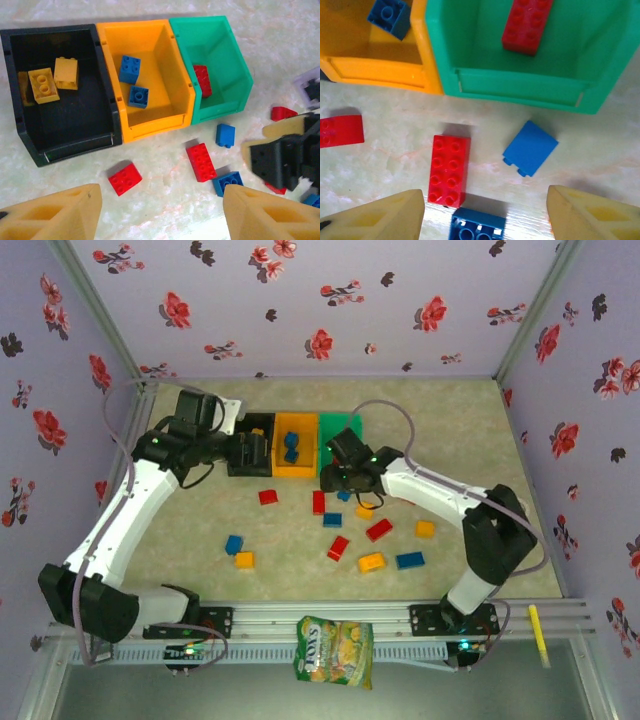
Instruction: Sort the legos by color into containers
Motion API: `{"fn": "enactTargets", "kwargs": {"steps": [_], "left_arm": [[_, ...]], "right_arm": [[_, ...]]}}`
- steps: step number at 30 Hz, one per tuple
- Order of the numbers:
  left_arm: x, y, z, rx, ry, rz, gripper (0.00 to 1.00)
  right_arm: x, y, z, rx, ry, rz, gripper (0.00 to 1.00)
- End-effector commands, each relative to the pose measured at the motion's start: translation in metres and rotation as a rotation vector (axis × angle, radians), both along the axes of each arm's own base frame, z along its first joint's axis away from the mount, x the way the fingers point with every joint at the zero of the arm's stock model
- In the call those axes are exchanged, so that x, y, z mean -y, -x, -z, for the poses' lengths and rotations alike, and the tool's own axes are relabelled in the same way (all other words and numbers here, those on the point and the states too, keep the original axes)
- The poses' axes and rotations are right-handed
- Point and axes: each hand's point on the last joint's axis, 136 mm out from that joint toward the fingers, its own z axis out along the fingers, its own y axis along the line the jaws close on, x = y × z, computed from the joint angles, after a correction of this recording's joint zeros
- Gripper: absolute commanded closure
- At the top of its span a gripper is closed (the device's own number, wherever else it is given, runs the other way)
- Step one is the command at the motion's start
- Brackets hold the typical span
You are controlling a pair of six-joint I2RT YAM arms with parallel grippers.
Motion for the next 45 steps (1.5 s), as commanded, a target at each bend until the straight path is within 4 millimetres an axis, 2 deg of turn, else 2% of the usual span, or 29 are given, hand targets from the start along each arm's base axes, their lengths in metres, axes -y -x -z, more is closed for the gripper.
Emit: {"fn": "enactTargets", "kwargs": {"steps": [1, 4, 15, 22, 30, 33, 39, 45], "left_arm": [[0.007, -0.001, -0.009, 0.047, 0.016, 0.047, 0.34], [0.008, -0.001, -0.007, 0.041, 0.014, 0.05, 0.34], [0.008, 0.001, 0.003, 0.008, 0.0, 0.054, 0.34], [0.007, 0.003, 0.002, 0.011, -0.003, 0.059, 0.34], [0.007, 0.005, 0.006, 0.0, -0.009, 0.061, 0.34], [0.006, 0.007, 0.007, -0.002, -0.013, 0.065, 0.34], [0.007, 0.007, 0.006, -0.001, -0.014, 0.069, 0.35], [0.008, 0.008, 0.006, 0.001, -0.014, 0.072, 0.35]], "right_arm": [[-0.015, -0.004, 0.01, 0.013, -0.005, 0.023, 0.34], [-0.025, -0.002, 0.023, -0.001, 0.02, 0.011, 0.36], [-0.041, -0.003, 0.063, -0.041, 0.125, -0.002, 0.4], [-0.05, -0.002, 0.074, -0.056, 0.141, -0.021, 0.42], [-0.051, 0.0, 0.085, -0.076, 0.17, -0.028, 0.49], [-0.05, 0.001, 0.087, -0.08, 0.178, -0.03, 0.52], [-0.048, 0.0, 0.084, -0.069, 0.189, -0.032, 0.7], [-0.046, -0.004, 0.059, -0.021, 0.186, -0.041, 0.75]]}}
